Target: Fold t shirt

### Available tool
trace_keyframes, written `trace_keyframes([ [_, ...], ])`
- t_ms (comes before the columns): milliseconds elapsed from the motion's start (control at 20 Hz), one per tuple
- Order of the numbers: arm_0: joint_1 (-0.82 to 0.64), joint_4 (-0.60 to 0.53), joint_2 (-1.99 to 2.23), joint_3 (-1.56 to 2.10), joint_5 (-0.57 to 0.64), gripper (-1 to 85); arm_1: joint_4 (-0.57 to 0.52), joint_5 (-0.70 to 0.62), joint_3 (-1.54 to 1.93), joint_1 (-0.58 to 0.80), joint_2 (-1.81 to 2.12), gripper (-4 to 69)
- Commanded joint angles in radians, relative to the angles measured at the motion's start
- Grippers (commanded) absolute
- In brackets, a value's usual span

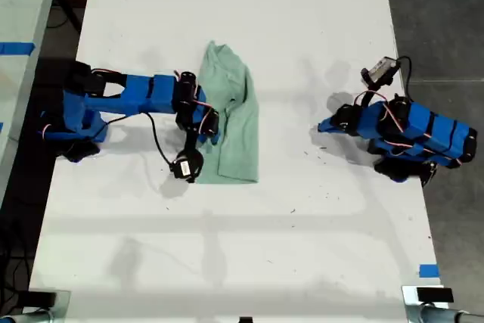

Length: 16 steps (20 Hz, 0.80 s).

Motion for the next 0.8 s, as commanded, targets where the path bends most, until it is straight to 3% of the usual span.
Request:
trace_keyframes([
  [0, 0.026, -0.097, -0.002, -0.072, 0.044, 16.8, -0.020, 0.002, 0.055, 0.003, 0.014, 0.5],
  [200, 0.032, -0.218, 0.009, -0.072, 0.087, 21.0, -0.020, 0.000, 0.055, 0.002, 0.014, 0.5],
  [300, 0.031, -0.213, 0.028, -0.071, 0.097, 19.7, -0.020, 0.000, 0.055, 0.002, 0.014, 0.5],
  [400, 0.020, -0.173, 0.077, -0.067, 0.098, 17.0, -0.020, 0.000, 0.055, 0.002, 0.014, 0.5],
  [500, 0.012, -0.144, 0.209, -0.034, 0.094, 0.1, -0.020, 0.000, 0.055, 0.002, 0.014, 0.5],
  [650, 0.011, -0.144, 0.497, 0.084, 0.089, 0.0, -0.020, 0.000, 0.055, 0.002, 0.014, 0.5],
  [750, -0.026, -0.239, 0.756, 0.364, 0.066, 0.0, -0.020, 0.000, 0.055, 0.002, 0.014, 0.5],
])
